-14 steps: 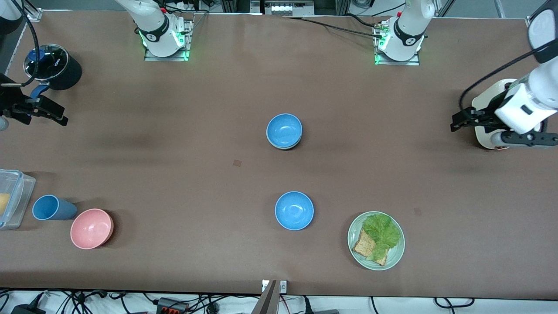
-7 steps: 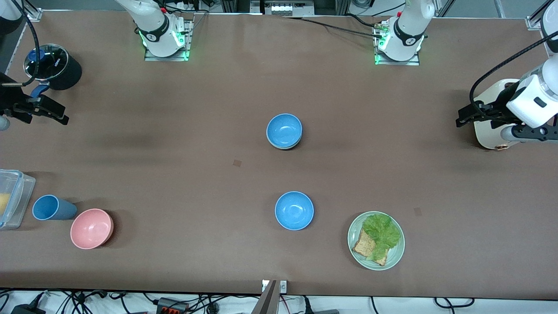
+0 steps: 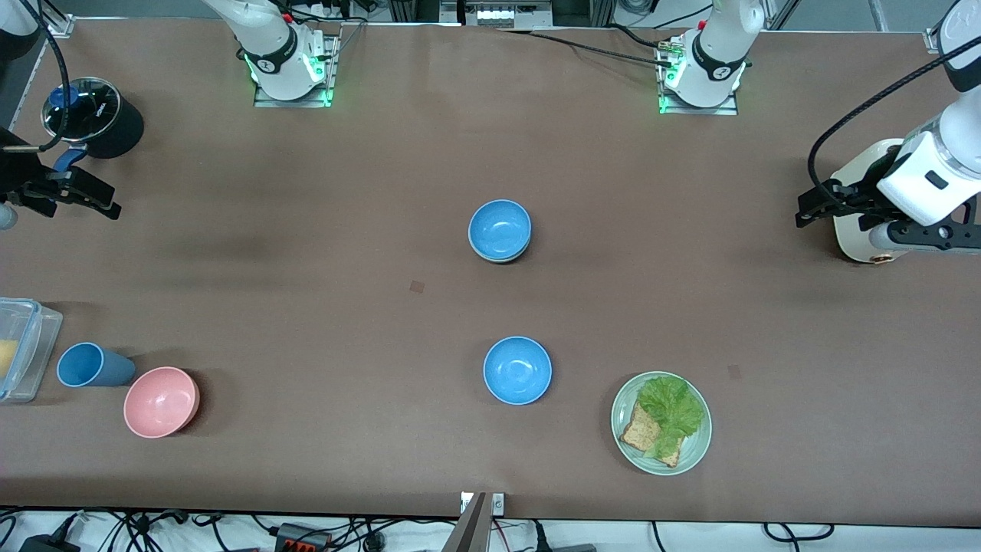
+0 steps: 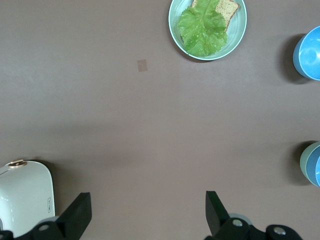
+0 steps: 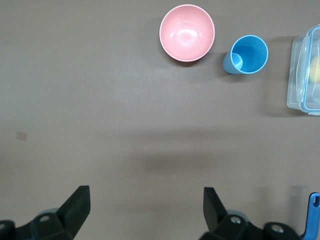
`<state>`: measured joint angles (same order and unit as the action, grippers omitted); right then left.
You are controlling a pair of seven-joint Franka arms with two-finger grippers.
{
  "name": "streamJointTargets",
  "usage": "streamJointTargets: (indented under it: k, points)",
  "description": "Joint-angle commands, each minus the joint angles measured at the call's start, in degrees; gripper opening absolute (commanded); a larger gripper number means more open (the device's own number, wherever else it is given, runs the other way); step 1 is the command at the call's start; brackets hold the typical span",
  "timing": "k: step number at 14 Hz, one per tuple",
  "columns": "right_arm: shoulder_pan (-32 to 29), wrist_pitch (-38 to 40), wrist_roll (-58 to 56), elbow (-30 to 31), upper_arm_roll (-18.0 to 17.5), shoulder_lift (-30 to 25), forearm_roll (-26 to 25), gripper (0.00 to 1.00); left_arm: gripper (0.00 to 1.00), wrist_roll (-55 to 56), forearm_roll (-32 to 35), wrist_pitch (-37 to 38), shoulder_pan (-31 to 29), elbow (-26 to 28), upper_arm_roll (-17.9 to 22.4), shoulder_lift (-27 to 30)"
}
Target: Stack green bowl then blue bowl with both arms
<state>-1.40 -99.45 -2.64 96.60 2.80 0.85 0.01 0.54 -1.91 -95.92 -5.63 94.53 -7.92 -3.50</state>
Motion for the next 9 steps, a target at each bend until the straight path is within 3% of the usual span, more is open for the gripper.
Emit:
streamJointTargets:
  k: [1,9]
  points:
    - [-0.53,0.66,-0.79,0.52,-0.51,-1.2,-0.8,1.0,1.0,-0.1,1.55,0.83,0.1,-2.06,-0.25,-1.25]
    - [-0.53,0.84,-0.79,0.52,-0.51,-1.2,-0.8,1.0,1.0,0.33,1.38,0.91,-0.08,-1.98,-0.25,-1.33]
